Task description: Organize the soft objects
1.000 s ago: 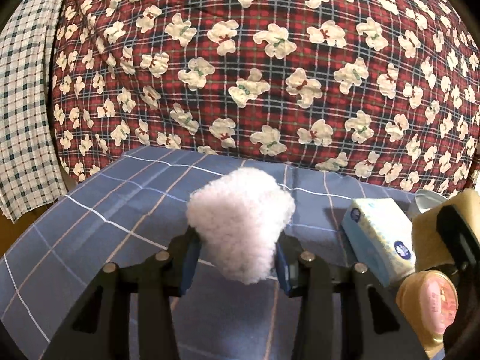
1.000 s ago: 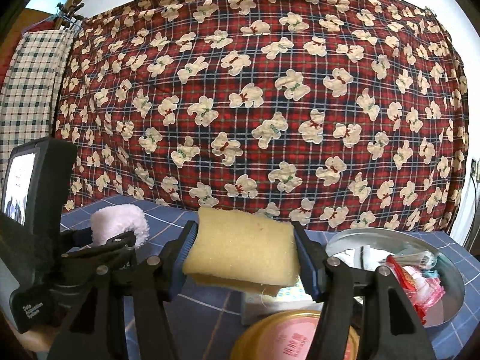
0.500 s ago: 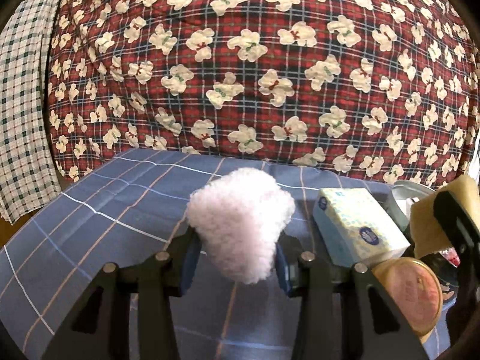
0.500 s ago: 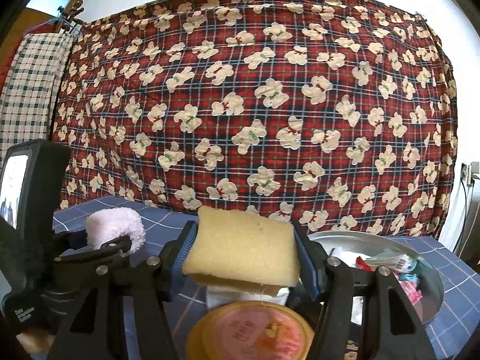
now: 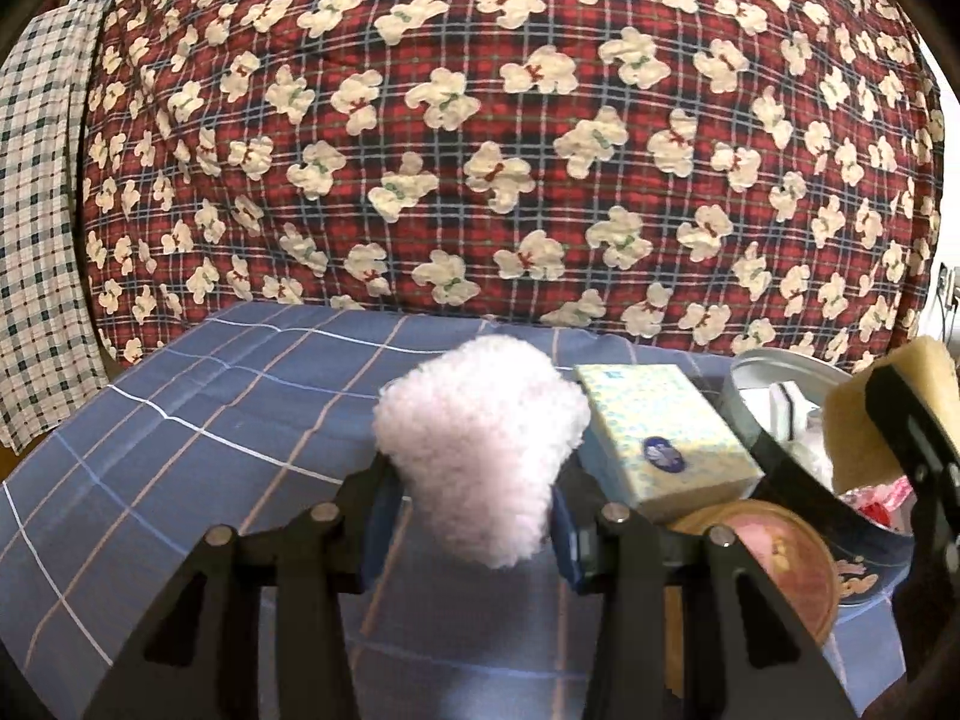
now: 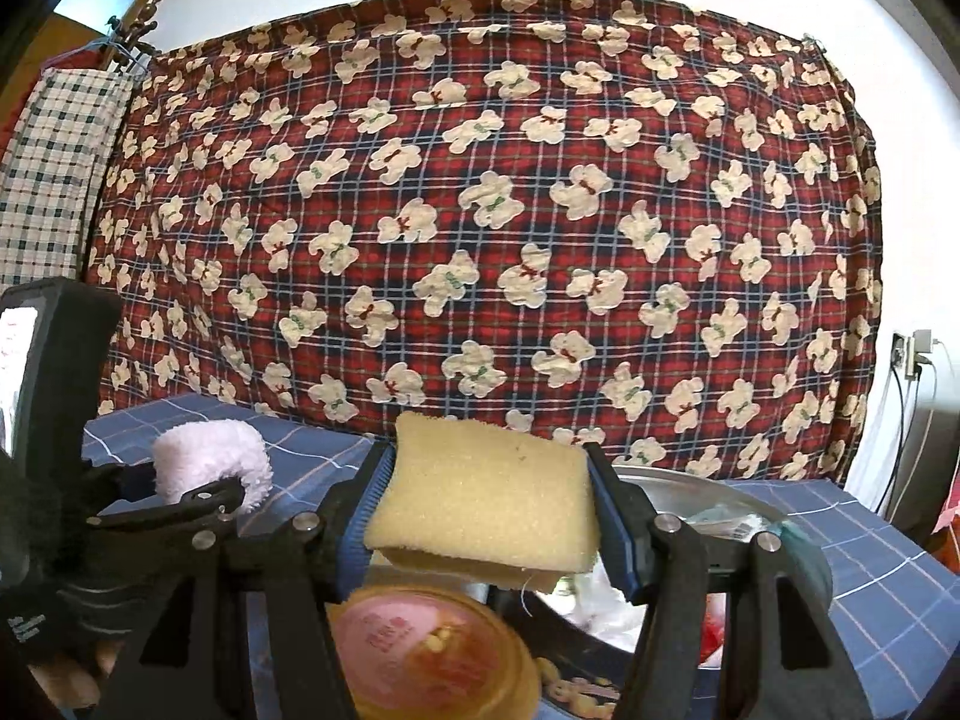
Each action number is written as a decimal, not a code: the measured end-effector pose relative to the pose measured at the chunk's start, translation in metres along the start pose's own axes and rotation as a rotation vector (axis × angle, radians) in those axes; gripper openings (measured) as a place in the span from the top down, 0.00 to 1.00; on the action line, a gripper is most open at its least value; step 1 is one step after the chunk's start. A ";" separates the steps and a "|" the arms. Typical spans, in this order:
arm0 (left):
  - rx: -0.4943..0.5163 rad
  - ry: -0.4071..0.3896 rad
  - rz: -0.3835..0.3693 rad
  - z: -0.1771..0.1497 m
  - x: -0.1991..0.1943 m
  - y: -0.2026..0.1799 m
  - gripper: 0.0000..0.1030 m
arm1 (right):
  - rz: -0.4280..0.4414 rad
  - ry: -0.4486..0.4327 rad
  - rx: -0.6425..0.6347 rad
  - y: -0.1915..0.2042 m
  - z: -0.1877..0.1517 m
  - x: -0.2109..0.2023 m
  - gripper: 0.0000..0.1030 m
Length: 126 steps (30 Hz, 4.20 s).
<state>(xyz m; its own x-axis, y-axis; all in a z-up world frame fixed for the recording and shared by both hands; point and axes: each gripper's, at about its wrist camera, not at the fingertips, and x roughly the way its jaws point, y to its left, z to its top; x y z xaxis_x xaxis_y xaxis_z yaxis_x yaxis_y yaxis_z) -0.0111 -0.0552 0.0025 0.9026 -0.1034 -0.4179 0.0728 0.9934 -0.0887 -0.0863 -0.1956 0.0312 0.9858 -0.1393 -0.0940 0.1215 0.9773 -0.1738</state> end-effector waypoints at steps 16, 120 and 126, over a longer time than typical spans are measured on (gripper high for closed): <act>0.074 -0.030 -0.103 0.000 -0.017 -0.064 0.58 | -0.115 -0.023 0.026 -0.063 -0.006 -0.008 0.38; 0.201 -0.054 -0.230 -0.002 -0.003 -0.221 0.00 | -0.125 -0.001 0.401 -0.247 -0.025 0.026 0.11; 0.236 -0.133 -0.221 -0.007 -0.016 -0.221 0.00 | -0.226 -0.056 0.329 -0.240 -0.025 0.012 0.11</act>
<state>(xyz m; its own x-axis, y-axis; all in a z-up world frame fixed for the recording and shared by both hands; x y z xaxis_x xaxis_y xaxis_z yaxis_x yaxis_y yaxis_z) -0.0450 -0.2738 0.0228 0.9004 -0.3255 -0.2888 0.3548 0.9334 0.0542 -0.1067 -0.4358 0.0474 0.9335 -0.3568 -0.0346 0.3580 0.9231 0.1401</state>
